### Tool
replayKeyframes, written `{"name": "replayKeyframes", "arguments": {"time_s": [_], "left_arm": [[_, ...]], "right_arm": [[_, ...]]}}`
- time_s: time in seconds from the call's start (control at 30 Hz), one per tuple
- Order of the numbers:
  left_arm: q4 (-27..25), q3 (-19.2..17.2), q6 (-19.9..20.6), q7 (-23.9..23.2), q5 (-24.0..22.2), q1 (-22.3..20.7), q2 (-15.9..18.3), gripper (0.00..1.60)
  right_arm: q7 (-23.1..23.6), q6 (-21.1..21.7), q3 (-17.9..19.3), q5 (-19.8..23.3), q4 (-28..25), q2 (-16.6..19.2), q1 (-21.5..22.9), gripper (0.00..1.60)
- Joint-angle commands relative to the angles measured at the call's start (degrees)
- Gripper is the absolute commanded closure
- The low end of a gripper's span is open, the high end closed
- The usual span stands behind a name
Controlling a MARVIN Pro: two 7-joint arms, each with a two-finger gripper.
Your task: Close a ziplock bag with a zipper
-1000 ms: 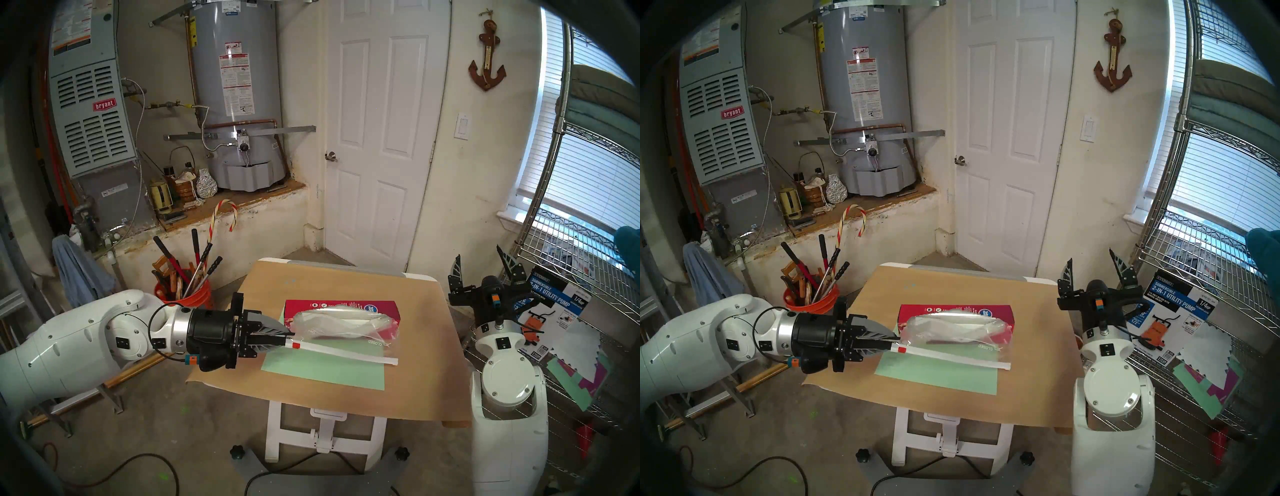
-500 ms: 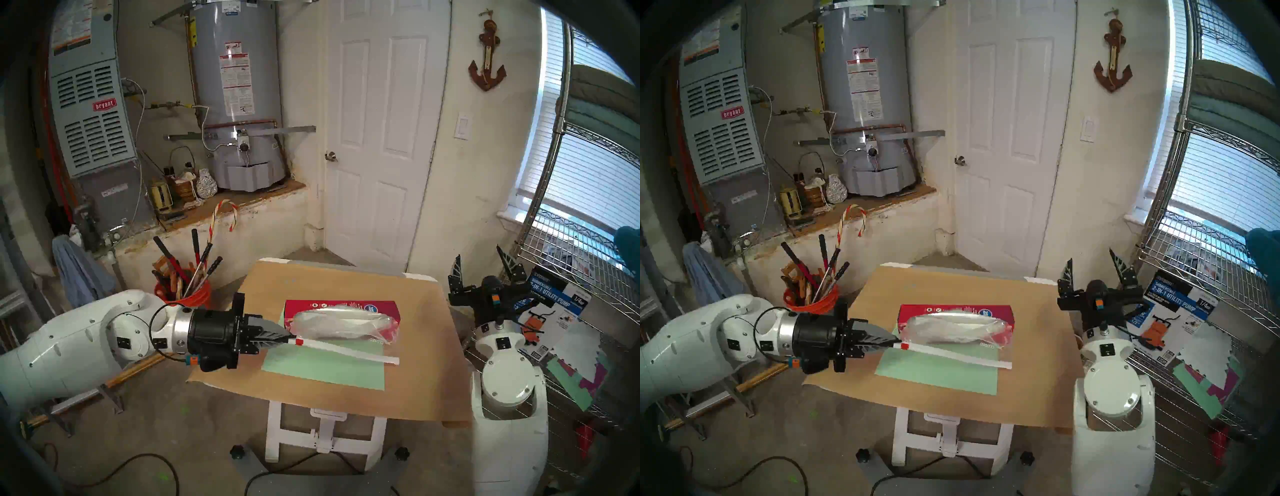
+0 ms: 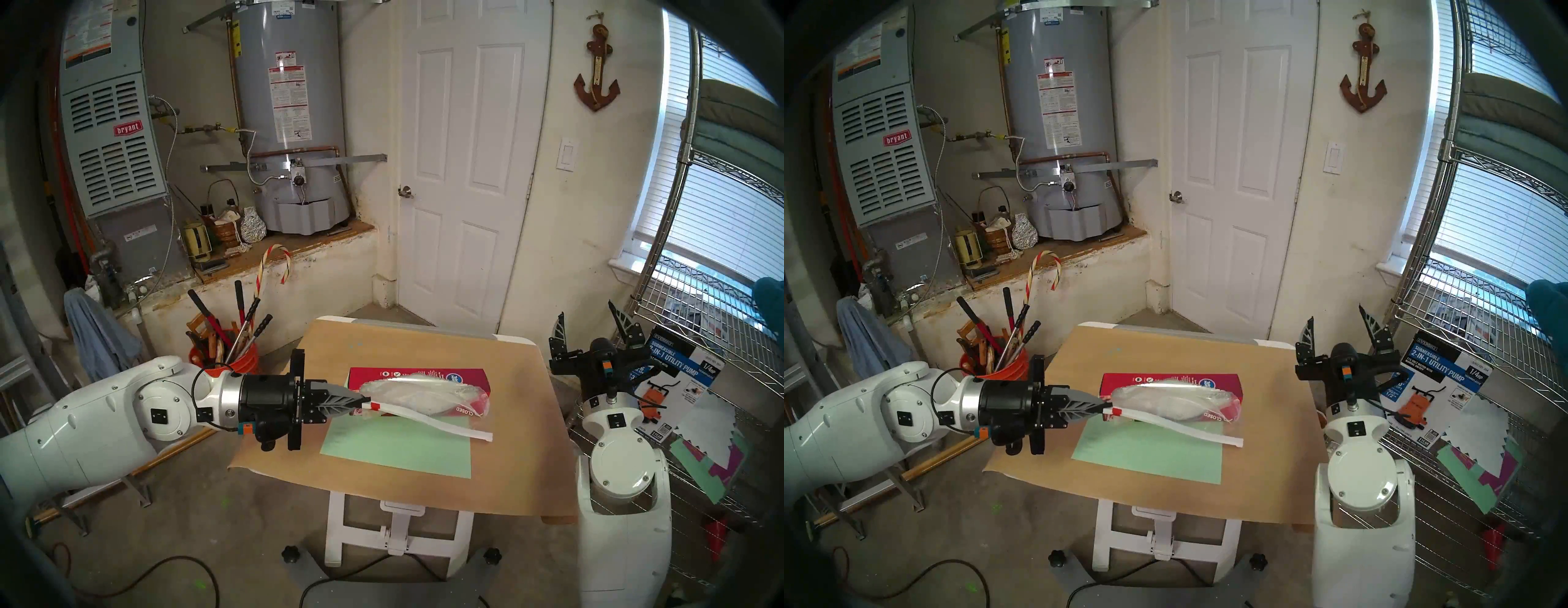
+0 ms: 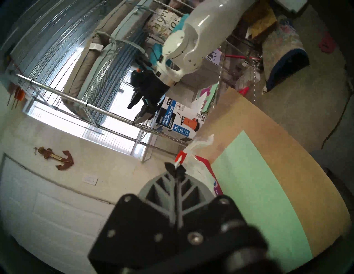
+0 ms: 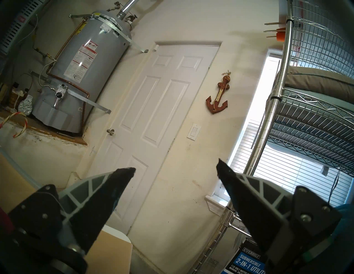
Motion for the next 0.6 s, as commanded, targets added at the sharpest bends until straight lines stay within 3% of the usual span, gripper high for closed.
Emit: {"name": "replayKeyframes", "arguments": {"time_s": [0.0, 0.3, 0.43, 0.57], "left_arm": [[-1.2, -0.4, 1.6, -0.7, -14.0, -1.4, 0.6, 1.6], [0.1, 0.8, 5.2, -4.7, -30.4, -1.9, 0.3, 1.6], [1.1, 1.1, 7.1, -7.2, -34.7, -3.0, -0.4, 1.6], [3.2, 1.3, 11.4, -13.2, -42.5, -5.5, -1.6, 1.6]], "right_arm": [[0.0, -0.2, -0.2, 0.0, -1.3, 0.1, 0.4, 0.0], [-0.1, -0.2, -0.2, 0.0, -1.2, 0.1, 0.5, 0.0], [-0.1, -0.2, -0.2, 0.0, -1.2, 0.1, 0.5, 0.0], [-0.1, -0.2, -0.2, 0.0, -1.3, 0.1, 0.5, 0.0]]}}
